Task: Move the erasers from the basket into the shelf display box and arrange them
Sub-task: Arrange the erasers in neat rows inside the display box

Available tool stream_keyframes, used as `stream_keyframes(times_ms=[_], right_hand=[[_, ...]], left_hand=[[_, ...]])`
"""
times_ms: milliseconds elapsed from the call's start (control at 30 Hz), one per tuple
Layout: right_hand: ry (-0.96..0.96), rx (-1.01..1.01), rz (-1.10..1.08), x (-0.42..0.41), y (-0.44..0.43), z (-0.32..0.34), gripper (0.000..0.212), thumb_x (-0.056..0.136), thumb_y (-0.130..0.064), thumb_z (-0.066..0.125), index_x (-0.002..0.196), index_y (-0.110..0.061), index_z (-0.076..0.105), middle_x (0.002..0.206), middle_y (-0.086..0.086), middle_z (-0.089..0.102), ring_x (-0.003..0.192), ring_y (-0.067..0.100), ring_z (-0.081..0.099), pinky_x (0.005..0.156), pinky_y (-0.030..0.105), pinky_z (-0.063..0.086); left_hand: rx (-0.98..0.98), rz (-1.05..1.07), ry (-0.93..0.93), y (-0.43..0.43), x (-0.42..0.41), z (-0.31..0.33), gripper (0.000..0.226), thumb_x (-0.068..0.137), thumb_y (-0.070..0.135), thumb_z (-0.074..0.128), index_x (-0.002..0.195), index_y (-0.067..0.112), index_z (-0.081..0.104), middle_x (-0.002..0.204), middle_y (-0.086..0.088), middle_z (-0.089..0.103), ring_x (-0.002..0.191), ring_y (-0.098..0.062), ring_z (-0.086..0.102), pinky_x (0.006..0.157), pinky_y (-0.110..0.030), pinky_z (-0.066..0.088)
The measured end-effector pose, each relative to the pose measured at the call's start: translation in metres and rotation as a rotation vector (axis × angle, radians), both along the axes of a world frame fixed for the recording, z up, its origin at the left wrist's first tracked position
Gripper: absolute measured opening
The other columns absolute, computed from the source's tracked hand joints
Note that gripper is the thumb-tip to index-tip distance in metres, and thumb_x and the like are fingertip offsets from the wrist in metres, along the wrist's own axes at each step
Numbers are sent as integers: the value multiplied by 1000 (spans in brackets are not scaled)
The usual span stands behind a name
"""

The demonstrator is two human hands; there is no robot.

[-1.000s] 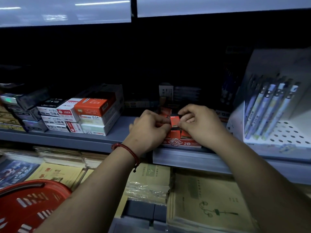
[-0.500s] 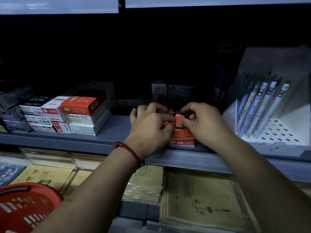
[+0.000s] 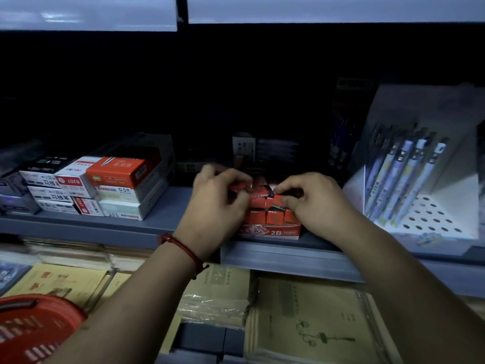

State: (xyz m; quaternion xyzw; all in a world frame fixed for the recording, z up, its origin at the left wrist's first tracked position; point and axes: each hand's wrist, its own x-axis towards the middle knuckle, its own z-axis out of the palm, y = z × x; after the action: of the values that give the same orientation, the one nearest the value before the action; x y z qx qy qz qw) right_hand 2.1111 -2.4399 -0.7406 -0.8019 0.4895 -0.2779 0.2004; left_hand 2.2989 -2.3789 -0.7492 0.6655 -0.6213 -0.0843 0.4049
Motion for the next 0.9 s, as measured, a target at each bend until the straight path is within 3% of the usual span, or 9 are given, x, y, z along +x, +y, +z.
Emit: stream_keyframes(times_ms=[67,133,233,367,467,633,767,900], right_hand=[[-9,3,-2,1,1,0,16,93,-23,67,106,-28,75,107,-10,67,89,4,61,63,2,36],[-4,-5,-7,3,2,0,16,87,-35,73,101,-28,74,107,-11,66,91,2,61,59,0,35],[-26,10,-56,9,5,-1,27,80,-41,79,101,-24,73,113,-8,62,94,3,54,60,0,34],[-32,-15,-117,19,6,-3,26,80,-32,80,103,-21,73,114,-3,65,114,18,54,90,26,46],[-18,-12,-139,21,7,-3,25,79,-31,77,102,-22,72,110,-2,63,109,20,57,91,34,51],[-34,-18,-141,17,5,-1,23,83,-30,77,103,-20,72,115,-1,63,101,12,57,76,20,46],[-42,-39,-101,16,8,0,21,86,-27,76,106,-21,74,116,-1,66,105,12,60,85,22,49],[-86,9,-90,10,3,5,9,83,-24,80,88,-26,73,94,-7,68,78,0,60,55,6,39]], left_hand=[[31,110,55,-1,10,-1,27,89,28,67,116,32,67,115,3,46,110,-17,56,104,-34,47],[87,138,136,-1,16,-4,33,89,29,70,121,26,62,115,3,54,92,-7,62,86,-23,53],[169,126,236,-1,19,-7,28,91,28,69,118,27,61,93,14,66,76,4,62,59,-6,43],[181,138,272,-1,21,-9,5,95,34,65,95,34,70,81,16,71,79,-2,68,66,-19,51],[199,119,264,-1,22,-9,19,99,43,58,98,32,73,83,15,73,81,-4,69,64,-20,50],[186,110,271,0,24,-8,21,100,39,57,109,29,73,91,11,75,86,-8,70,65,-19,49],[183,95,264,3,20,-8,21,102,37,55,110,28,72,91,12,74,85,-5,69,64,-15,48],[160,99,285,5,19,-10,23,102,41,54,111,29,71,89,12,73,86,-6,69,72,-21,54]])
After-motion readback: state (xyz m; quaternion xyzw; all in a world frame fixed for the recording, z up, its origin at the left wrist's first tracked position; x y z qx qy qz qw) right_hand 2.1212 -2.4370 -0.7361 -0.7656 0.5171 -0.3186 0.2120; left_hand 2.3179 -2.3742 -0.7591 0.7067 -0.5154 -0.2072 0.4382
